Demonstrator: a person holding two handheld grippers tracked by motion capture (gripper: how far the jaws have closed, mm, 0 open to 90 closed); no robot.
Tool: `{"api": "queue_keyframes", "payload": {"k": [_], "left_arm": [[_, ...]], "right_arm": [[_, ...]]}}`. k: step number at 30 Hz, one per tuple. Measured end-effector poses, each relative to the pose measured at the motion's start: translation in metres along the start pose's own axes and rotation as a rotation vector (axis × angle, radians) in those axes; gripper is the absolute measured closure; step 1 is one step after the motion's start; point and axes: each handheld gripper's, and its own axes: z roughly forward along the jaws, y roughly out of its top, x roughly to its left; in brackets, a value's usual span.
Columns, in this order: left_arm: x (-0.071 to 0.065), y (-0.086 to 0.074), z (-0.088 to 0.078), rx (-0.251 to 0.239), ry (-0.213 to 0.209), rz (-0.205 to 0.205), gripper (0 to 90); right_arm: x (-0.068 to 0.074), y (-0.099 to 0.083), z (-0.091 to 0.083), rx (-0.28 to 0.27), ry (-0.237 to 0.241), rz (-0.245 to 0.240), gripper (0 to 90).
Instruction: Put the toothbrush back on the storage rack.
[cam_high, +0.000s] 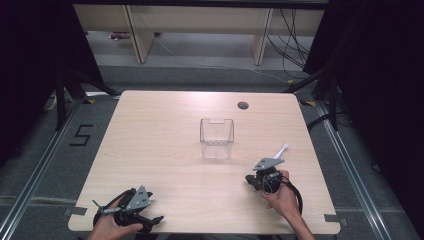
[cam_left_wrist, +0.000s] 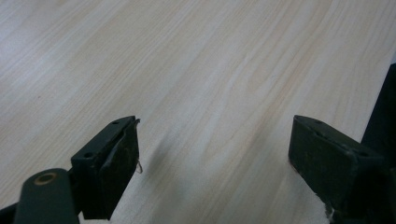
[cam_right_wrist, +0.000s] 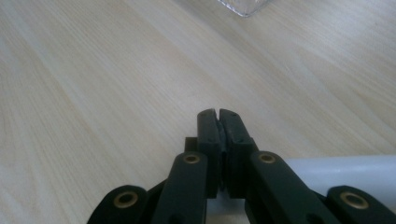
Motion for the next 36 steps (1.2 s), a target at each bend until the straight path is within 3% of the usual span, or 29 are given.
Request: {"api": "queue_keyframes", "payload": {"k": [1, 3, 4, 8, 14, 15, 19, 20, 22, 26, 30, 31, 35, 36], "left_arm": [[0.000, 0.000, 0.000, -0.001, 0.001, -0.003, 15.8], [0.000, 0.000, 0.000, 0.002, -0.001, 0.006, 15.8], [0.000, 0.000, 0.000, 0.000, -0.003, 0.008, 15.8], [0.000, 0.000, 0.000, -0.001, 0.000, 0.004, 15.8], [0.000, 0.000, 0.000, -0.001, -0.003, 0.008, 15.8], [0.000, 0.000, 0.000, -0.002, -0.002, 0.006, 15.8], [0.000, 0.000, 0.000, -0.001, -0.001, 0.003, 15.8], [0.000, 0.000, 0.000, -0.001, -0.002, -0.001, 15.8], [0.000, 0.000, -0.001, -0.002, -0.003, 0.009, 15.8], [0.000, 0.000, 0.000, -0.004, -0.003, -0.003, 15.8], [0.000, 0.000, 0.000, -0.002, -0.003, 0.008, 15.8], [0.000, 0.000, 0.000, -0.002, -0.003, 0.006, 15.8], [0.000, 0.001, -0.001, -0.003, -0.003, 0.007, 15.8], [0.000, 0.001, 0.000, -0.002, -0.003, 0.007, 15.8]], "right_arm": [[-0.001, -0.002, 0.001, -0.020, -0.008, -0.002, 88.2], [-0.001, -0.004, -0.002, 0.010, 0.001, 0.012, 88.1], [-0.003, -0.005, -0.002, 0.001, 0.002, -0.012, 88.2], [-0.001, -0.008, -0.004, 0.016, 0.022, 0.010, 88.1], [-0.005, -0.013, -0.010, -0.002, -0.004, 0.032, 88.1], [-0.006, -0.013, -0.014, 0.025, 0.012, 0.059, 88.1], [-0.009, -0.016, -0.014, 0.007, 0.007, 0.058, 88.1], [-0.009, -0.017, -0.016, 0.032, 0.011, 0.065, 88.1], [-0.013, -0.019, -0.015, -0.002, -0.003, 0.042, 88.1], [-0.013, -0.022, -0.020, 0.020, 0.001, 0.077, 88.1], [-0.019, -0.026, -0.023, 0.002, -0.011, 0.069, 88.0], [-0.018, -0.026, -0.027, 0.038, -0.012, 0.091, 88.0], [-0.022, -0.031, -0.029, 0.037, -0.019, 0.073, 87.8], [-0.022, -0.032, -0.029, 0.022, -0.027, 0.090, 87.8]]}}
